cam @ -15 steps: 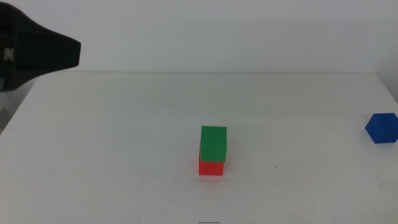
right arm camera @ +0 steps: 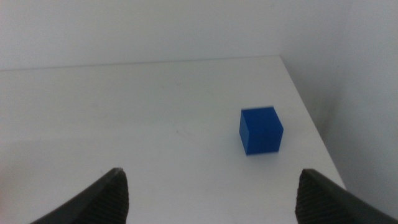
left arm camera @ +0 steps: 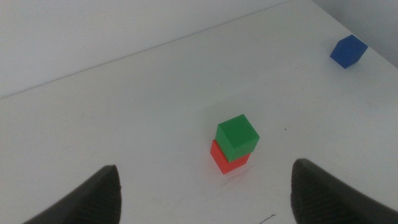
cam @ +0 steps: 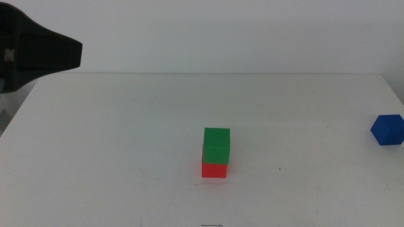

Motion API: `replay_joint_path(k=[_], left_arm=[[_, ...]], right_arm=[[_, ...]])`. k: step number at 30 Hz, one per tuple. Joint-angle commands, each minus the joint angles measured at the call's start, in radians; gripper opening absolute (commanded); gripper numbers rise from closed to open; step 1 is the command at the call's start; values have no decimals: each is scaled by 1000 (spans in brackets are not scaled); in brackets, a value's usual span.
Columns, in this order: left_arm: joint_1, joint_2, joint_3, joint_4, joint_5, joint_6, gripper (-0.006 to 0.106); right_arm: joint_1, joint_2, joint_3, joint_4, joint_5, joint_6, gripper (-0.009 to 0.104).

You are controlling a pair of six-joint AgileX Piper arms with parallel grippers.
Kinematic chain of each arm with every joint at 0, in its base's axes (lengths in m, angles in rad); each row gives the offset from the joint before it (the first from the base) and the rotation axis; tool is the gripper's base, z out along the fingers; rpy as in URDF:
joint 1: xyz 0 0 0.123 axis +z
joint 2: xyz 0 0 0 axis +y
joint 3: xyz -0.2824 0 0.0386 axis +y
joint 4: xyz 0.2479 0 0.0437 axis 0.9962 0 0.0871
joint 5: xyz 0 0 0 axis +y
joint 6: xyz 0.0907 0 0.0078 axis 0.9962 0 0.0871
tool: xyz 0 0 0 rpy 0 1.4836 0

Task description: Stack red cubes first, then green, then blue cubes in a specific spot.

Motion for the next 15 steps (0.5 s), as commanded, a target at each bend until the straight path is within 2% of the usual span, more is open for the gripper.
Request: replay_joint_path(k=[1,3,7,11,15], left_arm=[[1,-3,-25,-30,-67,-3,94],[1,-3,-25,-30,-67,-3,94],[1,-3,-25,-30,-67,-3,94],[1,-3,-25,-30,-67,-3,94],[1,-3,-25,-30,-67,-3,94]], right_arm=[[-6,100,-110,-10,-65,-12,80],[-5,183,-172,-9,-20,-7,80],[-5,319,-342,43,222,24,80],[-5,446,-499,51,453,24,80],[-5,527,-566,43,466,24,80]])
